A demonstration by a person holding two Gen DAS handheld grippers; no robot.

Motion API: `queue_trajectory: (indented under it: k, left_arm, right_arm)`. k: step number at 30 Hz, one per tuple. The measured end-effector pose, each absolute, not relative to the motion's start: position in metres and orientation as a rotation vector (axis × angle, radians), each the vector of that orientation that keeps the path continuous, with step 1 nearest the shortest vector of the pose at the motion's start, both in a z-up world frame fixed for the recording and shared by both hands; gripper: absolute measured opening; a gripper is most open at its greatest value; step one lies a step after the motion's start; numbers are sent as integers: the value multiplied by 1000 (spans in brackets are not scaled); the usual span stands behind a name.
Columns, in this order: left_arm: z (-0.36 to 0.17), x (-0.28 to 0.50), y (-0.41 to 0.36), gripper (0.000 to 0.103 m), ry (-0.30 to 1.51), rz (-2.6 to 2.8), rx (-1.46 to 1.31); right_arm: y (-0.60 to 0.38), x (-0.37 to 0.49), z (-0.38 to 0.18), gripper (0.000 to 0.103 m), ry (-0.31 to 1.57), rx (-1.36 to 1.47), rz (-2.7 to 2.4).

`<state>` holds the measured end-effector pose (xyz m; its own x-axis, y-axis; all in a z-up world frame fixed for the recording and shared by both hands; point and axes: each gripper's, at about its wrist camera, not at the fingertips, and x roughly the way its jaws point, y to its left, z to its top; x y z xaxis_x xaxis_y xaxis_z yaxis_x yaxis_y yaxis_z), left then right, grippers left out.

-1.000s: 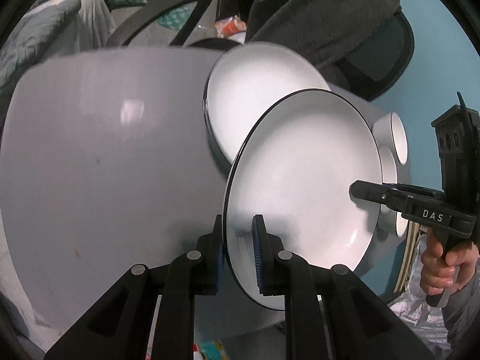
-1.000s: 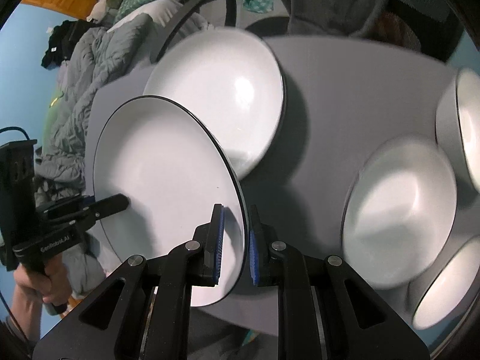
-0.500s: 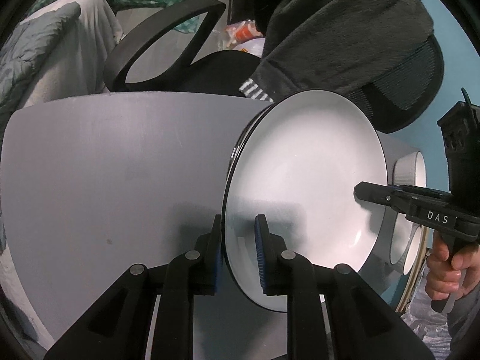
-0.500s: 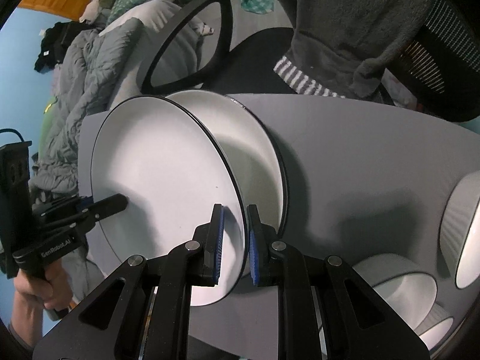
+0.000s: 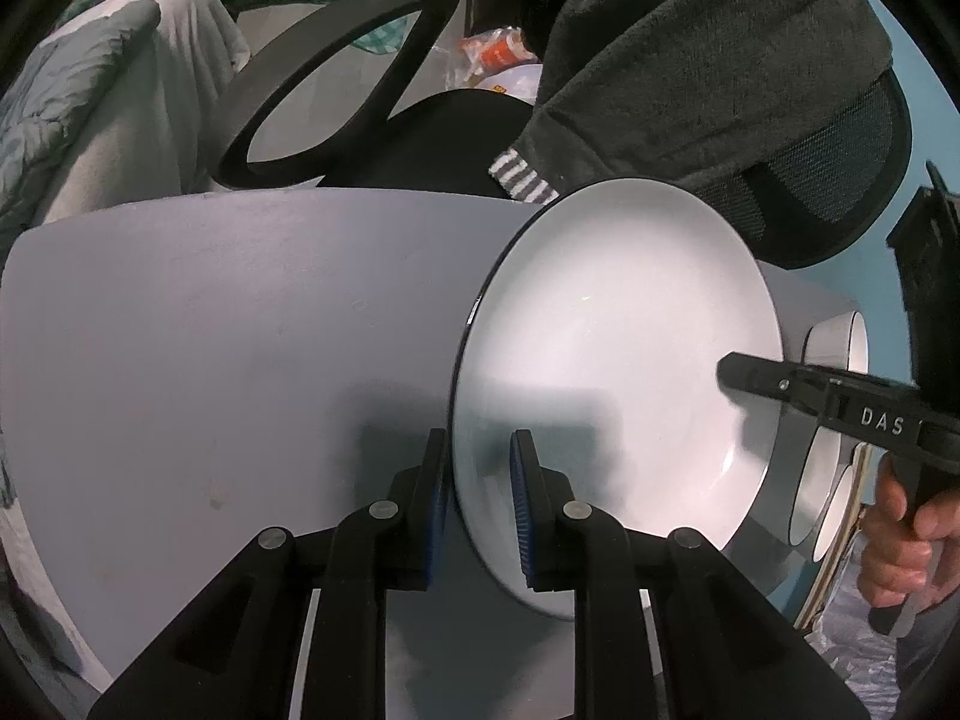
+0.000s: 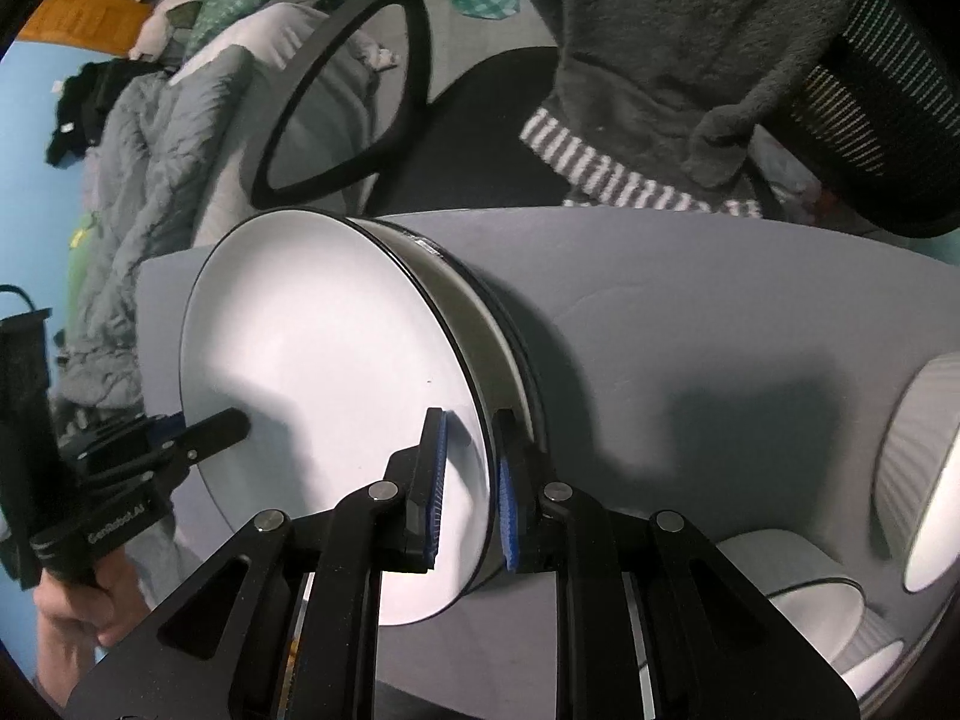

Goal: Organize plates and bowls

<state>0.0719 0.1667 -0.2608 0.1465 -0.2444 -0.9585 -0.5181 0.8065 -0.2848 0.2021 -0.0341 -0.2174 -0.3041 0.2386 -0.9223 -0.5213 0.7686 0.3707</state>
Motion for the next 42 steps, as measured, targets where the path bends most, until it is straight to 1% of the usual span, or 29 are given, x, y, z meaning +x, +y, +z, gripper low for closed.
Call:
queue_trajectory:
  k: [4, 6, 8, 10, 12, 14, 15, 20, 24, 26, 28, 29, 30, 35, 37, 38, 40, 42]
  left_arm:
    - [-262, 73, 164, 19, 1457, 211, -638]
    - [-262, 73, 165, 19, 1468, 220, -632]
    - [-262, 72, 165, 20, 1470, 227, -633]
    - [-262, 71, 166, 23, 1473, 236, -639]
    - [-261, 70, 166, 25, 1471, 240, -643]
    - [-259, 69, 166, 25, 1465, 242, -640]
    - [-258, 68, 165, 25, 1465, 243, -640]
    - [-251, 64, 164, 26, 1455, 253, -653]
    - [-243, 60, 163, 35, 1431, 266, -666]
    - [-240, 58, 162, 37, 1424, 275, -673]
    - [-237, 56, 161, 43, 1414, 282, -688]
    - [-235, 54, 160, 43, 1406, 288, -697]
    - [-233, 53, 160, 43, 1398, 292, -706]
    - [-226, 46, 155, 46, 1375, 307, -722]
    - [-220, 43, 153, 48, 1366, 325, -715]
    - [-216, 42, 152, 50, 1359, 335, -707]
    - [-204, 38, 149, 57, 1323, 360, -686]
    - [-190, 36, 146, 59, 1292, 376, -668]
  right_arm:
    - [-33, 202, -216, 18, 1746, -239, 731]
    - [-32, 201, -217, 22, 1767, -248, 715]
    - [-32, 201, -218, 22, 1793, -256, 682]
    - [-31, 200, -218, 25, 1815, -257, 656]
    - [-29, 198, -217, 30, 1826, -268, 644]
    - [-26, 197, -215, 36, 1830, -286, 637]
    - [-25, 196, -214, 37, 1832, -292, 632]
    - [-27, 198, -212, 38, 1856, -265, 601]
    - [-29, 197, -210, 48, 1872, -226, 596]
    - [-29, 195, -209, 51, 1871, -219, 603]
    - [-29, 194, -206, 53, 1859, -219, 606]
    - [-29, 194, -205, 54, 1850, -230, 601]
    - [-30, 193, -205, 58, 1839, -247, 590]
    - [-31, 190, -202, 58, 1826, -249, 601]
    - [-31, 188, -195, 58, 1791, -289, 598]
    - [-31, 186, -191, 58, 1769, -308, 596]
    - [-31, 183, -180, 58, 1721, -339, 597]
    - [-33, 178, -165, 59, 1659, -375, 601]
